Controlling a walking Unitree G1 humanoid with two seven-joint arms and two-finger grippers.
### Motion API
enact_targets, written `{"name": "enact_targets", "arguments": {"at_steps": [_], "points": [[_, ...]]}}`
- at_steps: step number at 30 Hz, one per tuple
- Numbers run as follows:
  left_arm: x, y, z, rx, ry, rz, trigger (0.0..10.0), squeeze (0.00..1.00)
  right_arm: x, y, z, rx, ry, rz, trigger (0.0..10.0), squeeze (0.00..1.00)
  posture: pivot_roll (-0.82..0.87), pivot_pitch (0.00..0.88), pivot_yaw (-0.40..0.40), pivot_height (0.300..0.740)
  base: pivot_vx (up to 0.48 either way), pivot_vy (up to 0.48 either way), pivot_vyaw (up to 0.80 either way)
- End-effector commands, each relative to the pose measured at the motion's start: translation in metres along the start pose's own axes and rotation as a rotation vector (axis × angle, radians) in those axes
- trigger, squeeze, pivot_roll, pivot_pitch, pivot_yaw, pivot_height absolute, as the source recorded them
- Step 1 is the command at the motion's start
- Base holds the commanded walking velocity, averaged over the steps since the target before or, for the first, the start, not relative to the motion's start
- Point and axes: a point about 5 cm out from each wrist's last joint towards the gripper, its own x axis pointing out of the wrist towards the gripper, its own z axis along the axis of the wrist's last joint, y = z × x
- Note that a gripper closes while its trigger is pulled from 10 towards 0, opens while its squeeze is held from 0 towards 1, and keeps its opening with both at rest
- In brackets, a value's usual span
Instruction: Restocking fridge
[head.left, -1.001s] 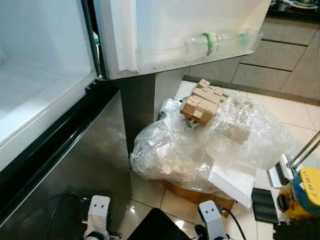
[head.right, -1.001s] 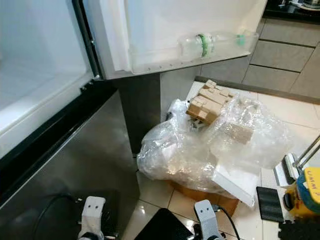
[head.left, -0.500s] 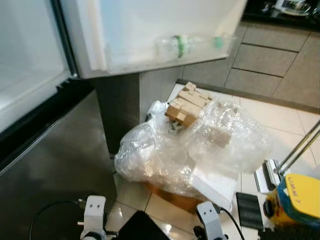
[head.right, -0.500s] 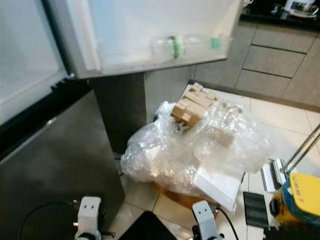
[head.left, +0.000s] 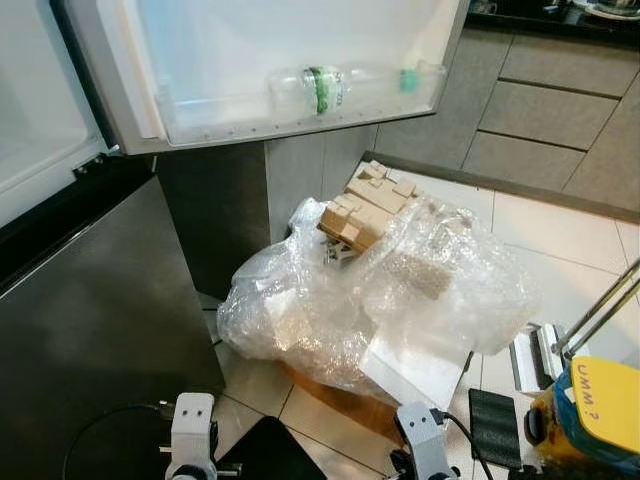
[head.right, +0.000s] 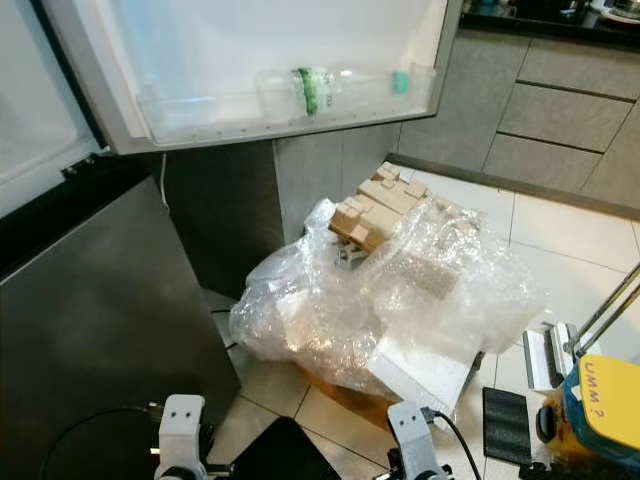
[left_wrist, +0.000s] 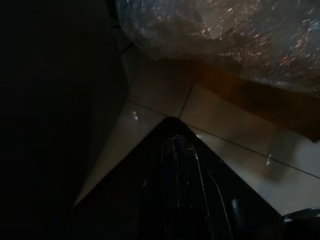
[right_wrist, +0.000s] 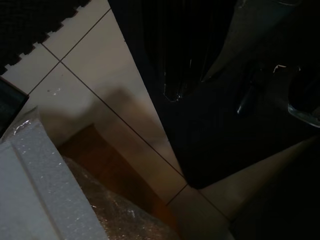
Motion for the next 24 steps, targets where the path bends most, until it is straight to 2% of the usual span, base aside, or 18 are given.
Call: {"name": "enact_targets", "arguments": {"at_steps": [1,5,6,7,8,9,10,11,14,15,17,18,19,20,22,23,24], "points": [[-0.004,0.011,-0.004,0.003,0.013,0.023,10.0,0.0,0.0,0.001,-0.002,-0.001,0.006,0.002,10.0,0.0,-0.1,0.04,-0.008,0.74,0.0,0.0,0.0],[-0.005,0.014,-0.002,0.012,-0.002,0.026,10.0,0.0,0.0,0.002,0.001,-0.007,-0.022,0.005,10.0,0.0,-0.1,0.034,-0.004,0.74,0.0,0.0,0.0],[-0.005,0.015,0.0,0.016,-0.016,0.026,10.0,0.0,0.001,0.001,0.009,0.004,-0.066,0.0,10.0,0.0,-0.1,0.033,-0.003,0.74,0.0,0.0,0.0],[-0.005,0.015,0.0,0.016,-0.016,0.026,10.0,0.0,0.001,0.001,0.009,0.004,-0.066,0.0,10.0,0.0,-0.1,0.033,-0.003,0.74,0.0,0.0,0.0],[-0.004,0.016,0.003,0.022,-0.038,0.028,10.0,0.0,0.004,-0.001,0.021,0.023,-0.128,-0.009,10.0,0.0,-0.1,0.034,0.002,0.74,0.0,0.0,0.0],[-0.004,0.016,0.003,0.022,-0.038,0.028,10.0,0.0,0.004,-0.001,0.021,0.023,-0.128,-0.009,10.0,0.0,-0.1,0.034,0.002,0.74,0.0,0.0,0.0],[-0.001,0.017,0.015,0.056,-0.11,0.016,10.0,0.0,0.008,-0.004,0.056,0.068,-0.296,-0.012,10.0,0.0,-0.11,0.037,0.006,0.74,0.0,0.0,0.0],[-0.001,0.017,0.015,0.056,-0.11,0.016,10.0,0.0,0.008,-0.004,0.056,0.068,-0.296,-0.012,10.0,0.0,-0.11,0.037,0.006,0.74,0.0,0.0,0.0],[0.006,0.009,0.047,0.166,-0.271,-0.072,10.0,0.0,0.007,-0.006,0.132,0.079,-0.62,0.037,10.0,0.0,-0.11,0.044,0.007,0.74,0.0,0.0,0.0],[0.006,0.009,0.047,0.166,-0.271,-0.072,10.0,0.0,0.007,-0.006,0.132,0.079,-0.62,0.037,10.0,0.0,-0.11,0.044,0.007,0.74,0.0,0.0,0.0],[0.009,0.003,0.064,0.205,-0.349,-0.131,10.0,0.0,0.0,-0.006,0.177,0.063,-0.798,0.054,10.0,0.0,-0.11,0.044,0.006,0.74,0.0,0.0,0.0],[0.011,0.0,0.076,0.222,-0.399,-0.151,10.0,0.0,-0.007,-0.006,0.206,0.064,-0.908,0.063,10.0,0.0,-0.11,0.048,0.005,0.74,0.0,0.0,0.0],[0.011,0.0,0.076,0.222,-0.399,-0.151,10.0,0.0,-0.007,-0.006,0.206,0.064,-0.908,0.063,10.0,0.0,-0.11,0.048,0.005,0.74,0.0,0.0,0.0],[0.013,-0.002,0.088,0.232,-0.449,-0.16,10.0,0.0,-0.018,-0.006,0.237,0.062,-1.024,0.072,10.0,0.0,-0.11,0.049,0.004,0.74,0.0,0.0,0.0],[0.013,-0.002,0.088,0.232,-0.449,-0.16,10.0,0.0,-0.018,-0.006,0.237,0.062,-1.024,0.072,10.0,0.0,-0.11,0.049,0.004,0.74,0.0,0.0,0.0],[0.014,-0.004,0.102,0.241,-0.507,-0.157,10.0,0.0,-0.031,-0.005,0.269,0.054,-1.144,0.08,10.0,0.0,-0.11,0.055,0.0,0.74,0.0,0.0,0.0],[0.014,-0.004,0.102,0.241,-0.507,-0.157,10.0,0.0,-0.031,-0.005,0.269,0.054,-1.144,0.08,10.0,0.0,-0.11,0.055,0.0,0.74,0.0,0.0,0.0]]}}
